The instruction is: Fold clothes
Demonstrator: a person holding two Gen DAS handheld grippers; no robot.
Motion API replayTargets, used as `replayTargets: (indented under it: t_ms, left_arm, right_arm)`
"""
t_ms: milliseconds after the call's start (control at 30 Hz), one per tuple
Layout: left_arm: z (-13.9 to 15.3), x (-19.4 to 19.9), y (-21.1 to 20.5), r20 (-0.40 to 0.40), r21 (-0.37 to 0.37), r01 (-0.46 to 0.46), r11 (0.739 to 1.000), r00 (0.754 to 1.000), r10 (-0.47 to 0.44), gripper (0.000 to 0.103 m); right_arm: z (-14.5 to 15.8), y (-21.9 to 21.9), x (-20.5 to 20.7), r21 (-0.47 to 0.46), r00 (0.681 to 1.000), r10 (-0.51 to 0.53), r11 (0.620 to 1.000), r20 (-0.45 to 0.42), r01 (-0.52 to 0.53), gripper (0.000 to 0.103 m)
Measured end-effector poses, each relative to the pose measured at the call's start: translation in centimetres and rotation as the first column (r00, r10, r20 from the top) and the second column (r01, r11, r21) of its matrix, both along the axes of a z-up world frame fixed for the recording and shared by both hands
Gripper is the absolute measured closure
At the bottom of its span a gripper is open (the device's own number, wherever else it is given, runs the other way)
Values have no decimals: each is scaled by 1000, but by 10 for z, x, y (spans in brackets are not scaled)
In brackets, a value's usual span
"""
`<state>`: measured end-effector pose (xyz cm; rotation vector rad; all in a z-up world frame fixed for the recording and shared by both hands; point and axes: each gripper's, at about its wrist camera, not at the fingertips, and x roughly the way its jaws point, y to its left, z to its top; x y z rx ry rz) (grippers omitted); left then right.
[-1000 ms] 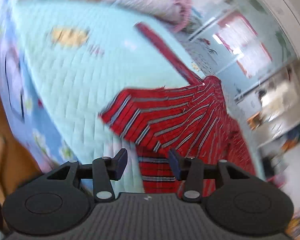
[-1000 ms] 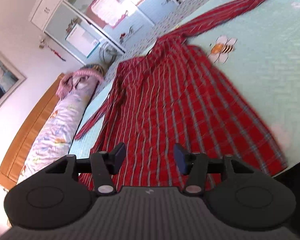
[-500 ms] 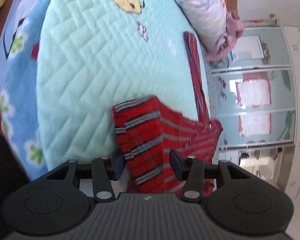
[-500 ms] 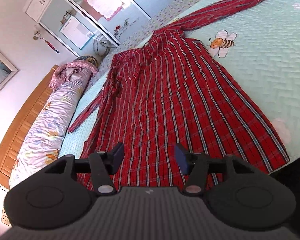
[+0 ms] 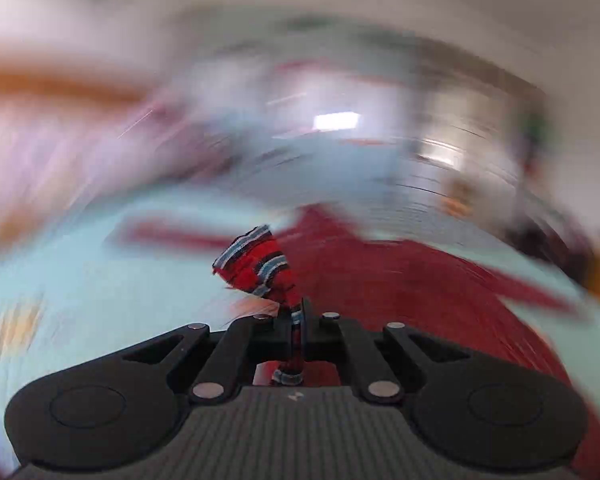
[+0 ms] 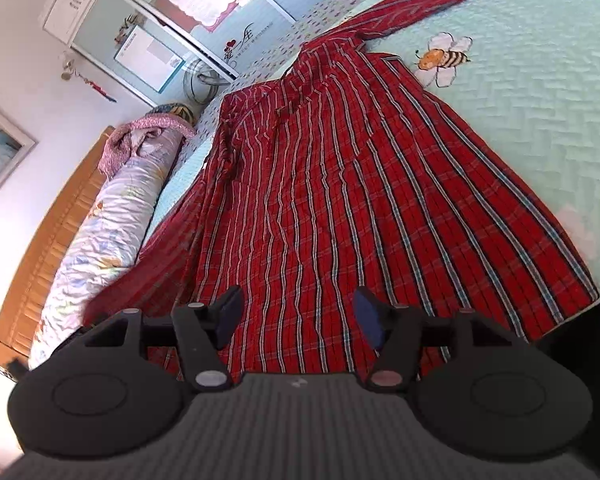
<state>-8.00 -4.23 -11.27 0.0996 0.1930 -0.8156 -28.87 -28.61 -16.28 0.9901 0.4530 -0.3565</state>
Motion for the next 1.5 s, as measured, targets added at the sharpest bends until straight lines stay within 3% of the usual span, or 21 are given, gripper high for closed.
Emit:
replayTargets:
  t_ms: [33, 100, 200, 300, 433, 667, 833, 1033, 1300, 1500]
  left_arm:
    - [2, -23, -15, 58, 64, 95, 993, 993, -99, 101]
    - [-9, -62, -41, 78, 207, 249, 946, 960, -269, 101]
    - [-40, -98, -61, -16, 329, 412, 850, 902, -431, 101]
    - [-65, -110, -66, -143, 356, 472, 807, 881, -451, 101]
    - [-70, -106, -62, -204, 357, 453, 817, 891, -405, 101]
    - [-74, -91, -66, -207, 376, 452, 809, 892, -403, 101]
    - [-74, -72, -70, -217, 351, 422, 836, 905, -365, 100]
    - [-71, -67, -58, -246, 316, 426, 848, 900, -361, 100]
    - [-81, -45, -52, -303, 281, 404, 870, 898, -319, 97]
    - [-102, -18, -53, -409, 257, 431, 865, 860, -307, 96]
  right_arm:
    - [-1, -1, -2, 9, 1000, -5, 1000, 8, 5, 40]
    - [-1, -4, -8, 16, 999, -21, 1000, 26, 21, 40]
    - [-2, -8, -21, 27, 998, -53, 998, 44, 51, 40]
    - [-7, -13, -35, 42, 995, -87, 995, 51, 85, 40]
    - [-9, -19, -42, 69, 991, -117, 991, 61, 113, 40]
    - [1, -23, -21, 47, 991, -91, 995, 95, 87, 40]
    - [9, -23, 0, 18, 994, -57, 998, 95, 55, 40]
    - [46, -51, 44, -79, 991, -23, 996, 129, 34, 40]
    - [99, -113, 159, -222, 992, 43, 975, 122, -15, 35]
    - [103, -186, 273, -199, 991, 83, 978, 106, -60, 35]
